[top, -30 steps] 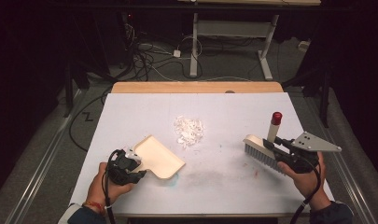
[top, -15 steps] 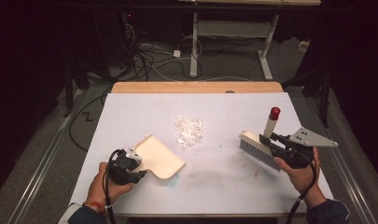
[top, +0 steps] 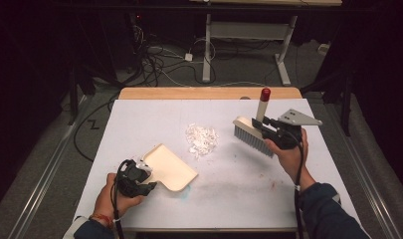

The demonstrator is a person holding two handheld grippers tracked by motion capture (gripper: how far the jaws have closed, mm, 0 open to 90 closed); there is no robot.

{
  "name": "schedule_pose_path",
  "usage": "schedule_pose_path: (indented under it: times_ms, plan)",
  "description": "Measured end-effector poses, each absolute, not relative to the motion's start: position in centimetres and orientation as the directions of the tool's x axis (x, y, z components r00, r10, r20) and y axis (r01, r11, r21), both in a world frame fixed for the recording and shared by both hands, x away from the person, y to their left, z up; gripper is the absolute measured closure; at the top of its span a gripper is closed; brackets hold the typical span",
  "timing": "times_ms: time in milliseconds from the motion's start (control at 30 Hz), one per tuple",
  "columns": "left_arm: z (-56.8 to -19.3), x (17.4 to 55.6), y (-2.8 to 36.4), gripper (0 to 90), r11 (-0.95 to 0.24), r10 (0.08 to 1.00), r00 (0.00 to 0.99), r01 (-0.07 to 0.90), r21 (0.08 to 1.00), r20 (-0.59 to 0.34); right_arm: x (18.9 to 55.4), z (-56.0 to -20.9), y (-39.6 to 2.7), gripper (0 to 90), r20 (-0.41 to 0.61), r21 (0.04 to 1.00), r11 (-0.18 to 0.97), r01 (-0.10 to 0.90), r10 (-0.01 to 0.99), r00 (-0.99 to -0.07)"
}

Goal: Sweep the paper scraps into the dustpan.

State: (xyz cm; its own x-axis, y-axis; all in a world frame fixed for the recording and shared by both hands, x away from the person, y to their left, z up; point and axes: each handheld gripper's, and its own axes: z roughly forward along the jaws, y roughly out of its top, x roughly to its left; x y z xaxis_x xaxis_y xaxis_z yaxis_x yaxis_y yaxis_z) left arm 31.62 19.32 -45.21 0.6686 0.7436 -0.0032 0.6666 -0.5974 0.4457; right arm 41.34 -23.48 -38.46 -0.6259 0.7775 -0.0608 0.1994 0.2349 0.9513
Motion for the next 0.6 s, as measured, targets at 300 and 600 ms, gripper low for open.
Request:
schedule_pose_path:
  times_ms: [300,600]
  plan:
    - [-45.3,31.6,19.2,63.6,-0.604,0.741,0.672,0.664,0.440,0.002,46.4,-38.7,-19.1,71.4,-0.054,0.949,0.225,0.221,0.807,-0.587]
    - [-45.0,31.9,19.3,63.6,-0.611,0.735,0.678,0.662,0.434,0.000,49.0,-39.8,-15.4,71.4,-0.096,0.943,0.255,0.215,0.825,-0.557]
